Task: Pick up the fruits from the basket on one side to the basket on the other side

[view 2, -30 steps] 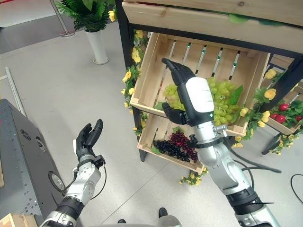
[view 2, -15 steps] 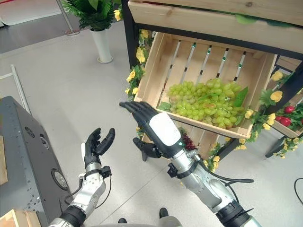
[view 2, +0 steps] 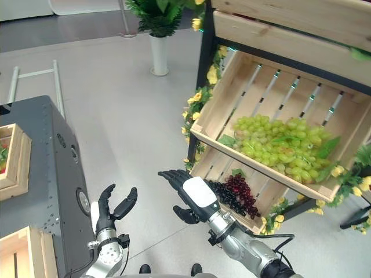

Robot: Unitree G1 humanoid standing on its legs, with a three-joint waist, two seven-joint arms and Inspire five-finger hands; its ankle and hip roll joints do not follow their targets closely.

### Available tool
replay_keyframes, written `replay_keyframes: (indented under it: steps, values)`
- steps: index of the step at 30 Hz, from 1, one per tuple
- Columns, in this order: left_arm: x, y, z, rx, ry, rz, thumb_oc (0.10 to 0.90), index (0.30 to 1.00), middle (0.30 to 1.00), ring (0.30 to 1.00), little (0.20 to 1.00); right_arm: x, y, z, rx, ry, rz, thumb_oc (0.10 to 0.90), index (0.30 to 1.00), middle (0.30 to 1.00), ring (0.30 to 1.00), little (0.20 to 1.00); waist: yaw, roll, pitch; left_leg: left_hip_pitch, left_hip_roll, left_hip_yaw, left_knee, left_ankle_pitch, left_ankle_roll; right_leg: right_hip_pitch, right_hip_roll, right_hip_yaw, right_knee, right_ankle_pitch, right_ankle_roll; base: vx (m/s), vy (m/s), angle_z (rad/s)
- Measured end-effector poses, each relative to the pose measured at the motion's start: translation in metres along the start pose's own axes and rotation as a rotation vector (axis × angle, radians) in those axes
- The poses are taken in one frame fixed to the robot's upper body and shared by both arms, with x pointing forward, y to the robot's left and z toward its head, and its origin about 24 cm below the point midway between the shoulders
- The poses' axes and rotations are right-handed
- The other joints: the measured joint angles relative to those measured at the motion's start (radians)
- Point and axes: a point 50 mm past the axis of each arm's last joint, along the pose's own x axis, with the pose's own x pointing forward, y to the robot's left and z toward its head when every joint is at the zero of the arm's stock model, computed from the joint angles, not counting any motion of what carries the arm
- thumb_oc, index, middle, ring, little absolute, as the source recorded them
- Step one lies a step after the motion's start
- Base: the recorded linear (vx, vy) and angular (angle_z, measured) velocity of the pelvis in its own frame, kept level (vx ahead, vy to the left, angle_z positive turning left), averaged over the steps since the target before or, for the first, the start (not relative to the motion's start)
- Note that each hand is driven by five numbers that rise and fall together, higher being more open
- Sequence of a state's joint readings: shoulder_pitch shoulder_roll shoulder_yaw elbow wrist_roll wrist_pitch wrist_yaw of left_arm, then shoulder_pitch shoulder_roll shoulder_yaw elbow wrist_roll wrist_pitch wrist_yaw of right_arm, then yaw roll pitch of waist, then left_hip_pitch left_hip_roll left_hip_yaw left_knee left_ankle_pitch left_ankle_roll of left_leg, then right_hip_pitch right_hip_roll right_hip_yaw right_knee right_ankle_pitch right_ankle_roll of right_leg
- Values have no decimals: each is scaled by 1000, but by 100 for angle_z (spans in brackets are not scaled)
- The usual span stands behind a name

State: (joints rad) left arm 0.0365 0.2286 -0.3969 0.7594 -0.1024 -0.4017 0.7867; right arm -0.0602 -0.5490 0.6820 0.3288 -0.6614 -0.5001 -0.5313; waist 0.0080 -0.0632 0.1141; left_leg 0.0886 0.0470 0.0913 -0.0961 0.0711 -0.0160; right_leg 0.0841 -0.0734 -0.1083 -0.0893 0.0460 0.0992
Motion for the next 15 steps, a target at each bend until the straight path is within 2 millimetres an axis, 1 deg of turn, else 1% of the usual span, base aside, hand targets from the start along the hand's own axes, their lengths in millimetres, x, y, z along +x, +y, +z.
replay_keyframes:
  steps: [4,5,6,7,8,9,10,11,12,13,14,15]
  values:
    - [3,1,-3,14,11,-51,800,900,900,900,900,-4,17,-10,53,109,37,800,900,900,900,900,25,0,0,-14,-5,-35,0,2,4,-5,-3,-29,9,-6,1,-48,-2,20]
    - [4,1,-6,26,26,-76,800,900,900,900,900,-5,23,-15,82,172,52,800,900,900,900,900,22,0,0,-19,-6,-51,0,3,5,-15,-5,-38,30,-17,3,-37,-77,19]
    - [3,0,-10,45,42,-102,800,900,900,900,900,-7,31,-21,111,246,70,800,900,900,900,900,22,1,2,-26,-11,-79,0,2,6,-48,-9,-42,97,-43,9,-37,-93,22]
    - [2,0,-13,56,49,-116,800,900,900,900,900,-8,35,-24,118,285,81,800,900,900,900,900,22,0,3,-31,-14,-87,0,3,7,-65,-14,-43,131,-62,10,-8,-151,22]
    - [3,-2,-16,84,65,-161,800,900,900,900,900,-13,40,-34,140,363,102,800,900,900,900,900,23,12,28,-29,-7,-113,1,5,11,-100,-19,-35,236,-82,25,9,-98,33]
    - [3,-3,-18,102,76,-193,800,900,900,900,900,-16,43,-38,151,409,119,800,900,900,900,900,16,21,39,-26,-3,-126,1,7,13,-110,-19,-37,275,-82,26,17,-276,52]
    - [2,-4,-23,118,96,-244,800,900,900,900,900,-25,48,-43,152,462,151,800,900,900,900,900,10,26,51,-27,-4,-150,2,10,17,-130,-28,-16,323,-99,30,10,-259,53]
    - [2,-5,-25,127,107,-273,800,900,900,900,900,-28,52,-45,171,489,158,800,900,900,900,900,10,28,59,-27,-6,-169,9,17,19,-133,-31,2,321,-108,23,17,-380,68]
    - [5,-3,-30,177,129,-317,800,900,900,900,900,-33,64,-46,235,562,163,800,900,900,900,900,8,19,65,-41,-7,-205,10,21,13,-123,-19,52,292,-114,11,18,-240,61]
    - [7,-1,-32,201,138,-337,800,900,900,900,900,-34,69,-46,261,591,171,800,900,900,900,900,8,13,68,-52,-10,-226,10,24,10,-118,-15,75,264,-114,10,19,-296,81]
    - [9,2,-35,225,161,-360,800,900,900,900,900,-34,77,-45,305,628,192,800,900,900,900,900,3,9,69,-72,-12,-256,8,38,4,-99,2,111,196,-113,6,5,-260,80]
    - [10,4,-39,243,187,-368,800,900,900,900,900,-36,81,-45,314,645,228,800,900,900,900,900,1,9,78,-76,-11,-282,7,46,-7,-59,8,121,120,-95,18,-6,-270,75]
